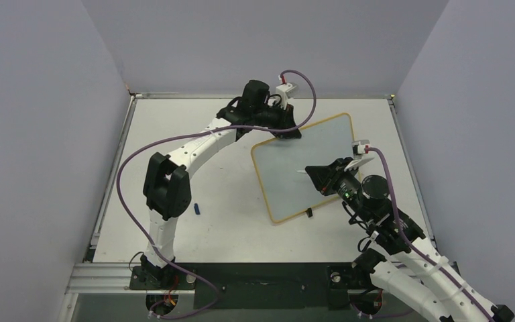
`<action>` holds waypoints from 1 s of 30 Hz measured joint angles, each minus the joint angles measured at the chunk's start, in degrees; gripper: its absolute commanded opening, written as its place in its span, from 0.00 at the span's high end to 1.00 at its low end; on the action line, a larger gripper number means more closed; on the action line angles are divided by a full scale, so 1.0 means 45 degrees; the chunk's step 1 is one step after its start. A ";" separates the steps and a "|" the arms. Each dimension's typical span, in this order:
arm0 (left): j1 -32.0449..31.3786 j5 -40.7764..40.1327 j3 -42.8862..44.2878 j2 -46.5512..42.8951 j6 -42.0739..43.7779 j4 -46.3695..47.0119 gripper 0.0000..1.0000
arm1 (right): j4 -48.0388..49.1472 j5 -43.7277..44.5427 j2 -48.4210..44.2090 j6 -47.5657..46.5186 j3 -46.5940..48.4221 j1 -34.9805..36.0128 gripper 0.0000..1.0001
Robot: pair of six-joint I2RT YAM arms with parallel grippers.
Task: Write a sentence on the whiteboard
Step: Put down the whiteboard on the whiteboard stand.
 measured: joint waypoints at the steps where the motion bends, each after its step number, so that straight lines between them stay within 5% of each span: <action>1: 0.0068 -0.0087 -0.0199 -0.0005 0.0024 0.0204 0.87 | 0.0034 0.0000 0.0117 -0.0053 0.0000 0.0000 1.00; 18: 0.0457 -0.0457 -0.1311 -0.0121 0.0306 0.0413 0.87 | 0.0729 -0.0151 0.0481 -0.0661 -0.0393 0.0000 1.00; 30: 0.0447 -0.0801 -0.1030 -0.0058 0.0962 -0.0554 0.63 | 0.0806 -0.0253 0.0704 -0.1010 -0.0393 0.0000 1.00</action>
